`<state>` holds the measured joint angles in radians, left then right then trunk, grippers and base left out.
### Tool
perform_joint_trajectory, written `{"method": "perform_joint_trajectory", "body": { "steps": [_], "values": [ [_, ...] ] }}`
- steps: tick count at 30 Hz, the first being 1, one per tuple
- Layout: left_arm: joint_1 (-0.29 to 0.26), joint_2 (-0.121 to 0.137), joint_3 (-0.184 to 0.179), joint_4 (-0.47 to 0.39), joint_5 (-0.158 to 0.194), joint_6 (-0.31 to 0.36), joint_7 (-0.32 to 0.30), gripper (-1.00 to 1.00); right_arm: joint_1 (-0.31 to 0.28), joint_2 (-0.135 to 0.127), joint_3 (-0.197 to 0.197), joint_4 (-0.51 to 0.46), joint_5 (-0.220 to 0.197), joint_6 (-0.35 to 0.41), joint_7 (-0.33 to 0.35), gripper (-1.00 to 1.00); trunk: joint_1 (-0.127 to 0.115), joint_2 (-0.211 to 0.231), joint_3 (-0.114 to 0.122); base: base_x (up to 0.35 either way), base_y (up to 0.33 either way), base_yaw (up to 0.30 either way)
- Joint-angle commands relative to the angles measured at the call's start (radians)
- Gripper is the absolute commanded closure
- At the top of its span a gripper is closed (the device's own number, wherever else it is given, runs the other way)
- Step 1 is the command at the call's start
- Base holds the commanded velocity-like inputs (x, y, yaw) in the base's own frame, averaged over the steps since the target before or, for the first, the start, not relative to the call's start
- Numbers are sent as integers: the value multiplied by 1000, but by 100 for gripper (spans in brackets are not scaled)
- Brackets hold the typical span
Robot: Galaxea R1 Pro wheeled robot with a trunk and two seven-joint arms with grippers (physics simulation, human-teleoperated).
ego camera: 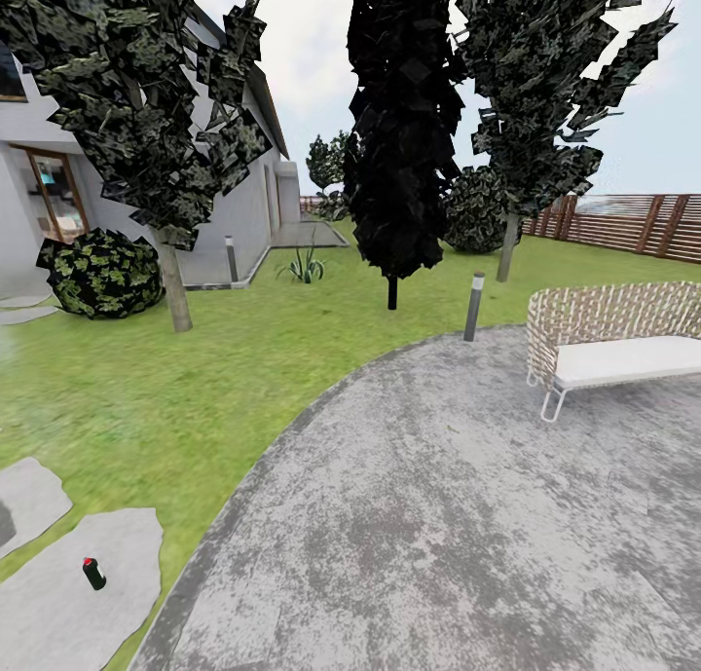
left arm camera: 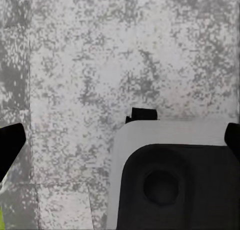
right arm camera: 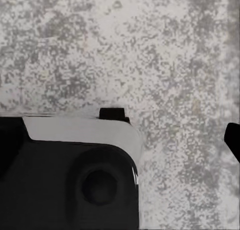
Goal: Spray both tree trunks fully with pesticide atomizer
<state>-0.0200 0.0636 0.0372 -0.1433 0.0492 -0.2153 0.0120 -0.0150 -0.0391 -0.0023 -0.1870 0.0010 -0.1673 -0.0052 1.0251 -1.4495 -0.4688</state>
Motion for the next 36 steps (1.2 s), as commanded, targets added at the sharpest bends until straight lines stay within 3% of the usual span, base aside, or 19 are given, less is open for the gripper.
{"method": "perform_joint_trajectory", "body": {
  "steps": [1,6,7,11,13,32,36],
  "values": [
    [-6,0,3,-8,4,-5,-1,-100,0,-7,0,-15,0,-16,-1,-100,0,-1,-1,0,0,0],
    [-61,1,3,-85,-1,-14,-3,-100,0,-39,-2,-152,-1,-121,-1,-100,0,-1,-1,0,0,0],
    [-87,-2,3,-115,-1,-26,-3,-100,-1,-42,-2,-223,0,-157,0,-100,0,-1,-1,0,0,0],
    [-161,-7,3,-158,7,-40,-3,-100,-2,-38,2,-393,1,-191,1,-100,0,-1,-1,0,0,17],
    [-176,-4,4,-161,9,-43,-3,-100,-2,-32,2,-425,1,-195,0,-100,0,-1,-1,0,0,169],
    [-178,1,6,-150,8,-87,-2,-100,-1,-28,-1,-393,2,-197,-1,-100,0,-1,-7,0,0,271],
    [-178,1,7,-150,8,-87,-1,-100,-1,-27,0,-392,2,-197,-1,-100,15,-29,-22,0,0,279]
  ]
}}
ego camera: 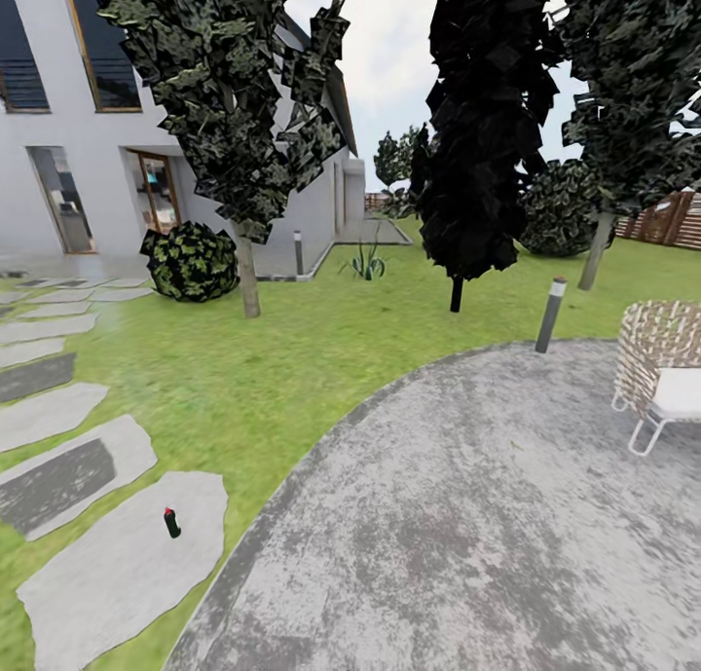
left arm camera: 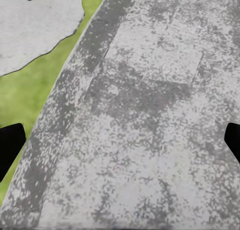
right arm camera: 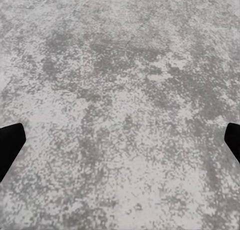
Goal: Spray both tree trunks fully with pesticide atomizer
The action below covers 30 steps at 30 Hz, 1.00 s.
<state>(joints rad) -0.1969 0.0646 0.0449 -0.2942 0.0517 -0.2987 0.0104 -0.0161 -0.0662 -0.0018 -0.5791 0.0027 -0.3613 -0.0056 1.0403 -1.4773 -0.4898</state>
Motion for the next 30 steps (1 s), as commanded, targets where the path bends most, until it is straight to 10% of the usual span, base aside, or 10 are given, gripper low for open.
{"method": "perform_joint_trajectory", "body": {
  "steps": [1,30],
  "values": [
    [-1,0,0,1,6,-3,0,-100,0,0,0,0,0,-3,-1,-100,4,-8,-5,0,0,276],
    [-1,0,1,3,7,-2,0,-100,0,2,3,-1,2,-3,1,-100,115,-211,-126,0,0,224]
  ]
}}
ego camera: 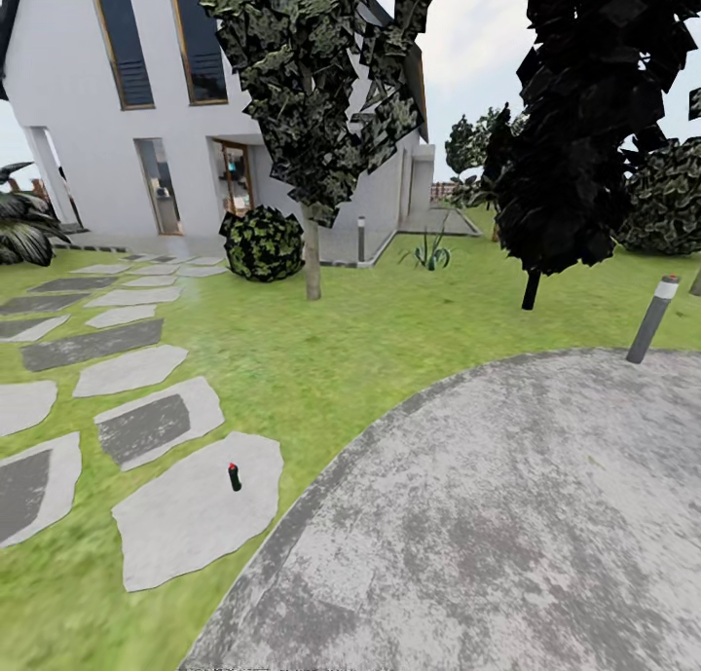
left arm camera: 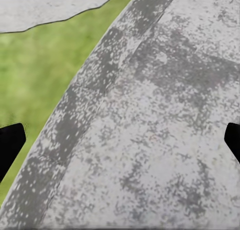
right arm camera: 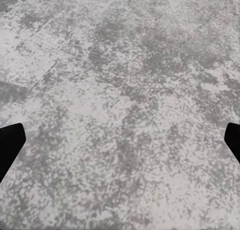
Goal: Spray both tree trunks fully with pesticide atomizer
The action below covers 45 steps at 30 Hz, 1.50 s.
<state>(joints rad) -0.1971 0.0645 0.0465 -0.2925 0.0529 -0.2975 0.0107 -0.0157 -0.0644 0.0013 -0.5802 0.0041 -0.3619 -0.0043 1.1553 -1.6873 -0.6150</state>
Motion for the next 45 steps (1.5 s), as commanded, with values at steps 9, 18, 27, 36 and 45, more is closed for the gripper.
{"method": "perform_joint_trajectory", "body": {
  "steps": [9,18,27,36,45],
  "values": [
    [-1,0,-1,1,5,-3,0,-100,0,-1,0,0,0,-2,-1,-100,34,-64,-41,0,0,169],
    [-1,0,-1,1,5,-3,0,-100,-1,-1,0,0,0,-2,0,-100,69,-127,-81,0,0,166],
    [-1,0,-1,2,5,-4,0,-100,-1,0,0,0,0,-3,-1,-100,103,-190,-121,0,0,166],
    [-1,0,-1,3,5,-5,0,-100,-1,-1,0,0,0,-2,0,-100,138,-253,-161,0,0,166],
    [-1,0,-2,3,5,-5,0,-100,0,0,0,0,0,-3,-1,-100,172,-316,-201,0,0,166]
  ]
}}
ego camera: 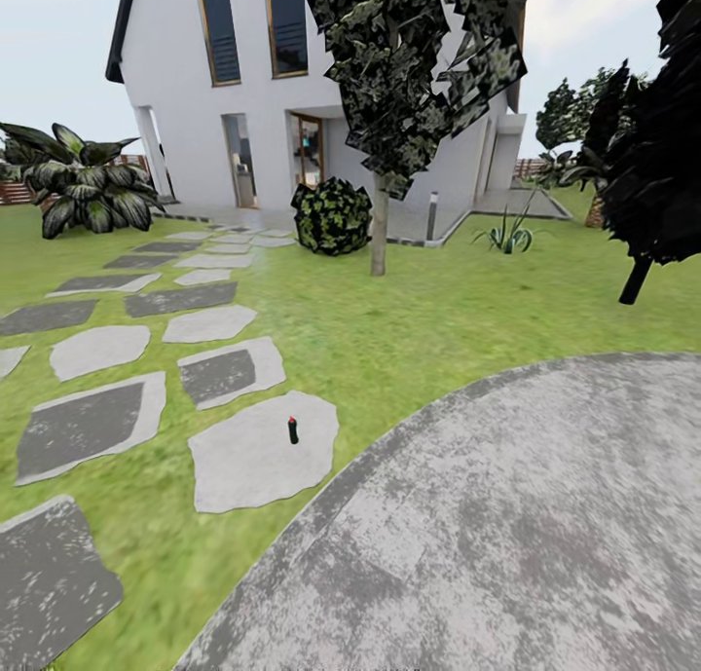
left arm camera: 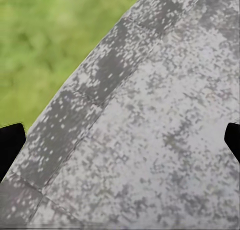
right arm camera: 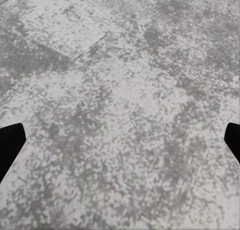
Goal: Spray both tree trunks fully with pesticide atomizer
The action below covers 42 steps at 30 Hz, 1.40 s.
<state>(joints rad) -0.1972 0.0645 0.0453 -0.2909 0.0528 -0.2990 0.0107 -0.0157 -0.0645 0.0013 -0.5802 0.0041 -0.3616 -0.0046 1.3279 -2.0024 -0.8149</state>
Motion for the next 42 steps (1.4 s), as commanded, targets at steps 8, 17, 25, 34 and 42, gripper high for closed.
{"method": "perform_joint_trajectory", "body": {
  "steps": [8,17,25,34,42],
  "values": [
    [-1,0,0,1,5,-3,0,-100,0,0,0,0,0,-3,0,-100,31,-57,-37,0,0,166],
    [-1,0,-1,1,5,-3,0,-100,-1,0,0,0,0,-3,0,-100,65,-120,-78,0,0,129],
    [-1,0,-1,1,5,-3,0,-100,-1,0,0,0,0,-2,0,-100,80,-148,-103,0,0,79],
    [-1,0,-1,1,5,-3,0,-100,-1,0,0,0,0,-3,0,-100,80,-148,-117,0,0,68],
    [-1,0,-1,1,5,-3,0,-100,0,0,0,0,0,-3,0,-100,100,-183,-145,0,0,65]
  ]
}}
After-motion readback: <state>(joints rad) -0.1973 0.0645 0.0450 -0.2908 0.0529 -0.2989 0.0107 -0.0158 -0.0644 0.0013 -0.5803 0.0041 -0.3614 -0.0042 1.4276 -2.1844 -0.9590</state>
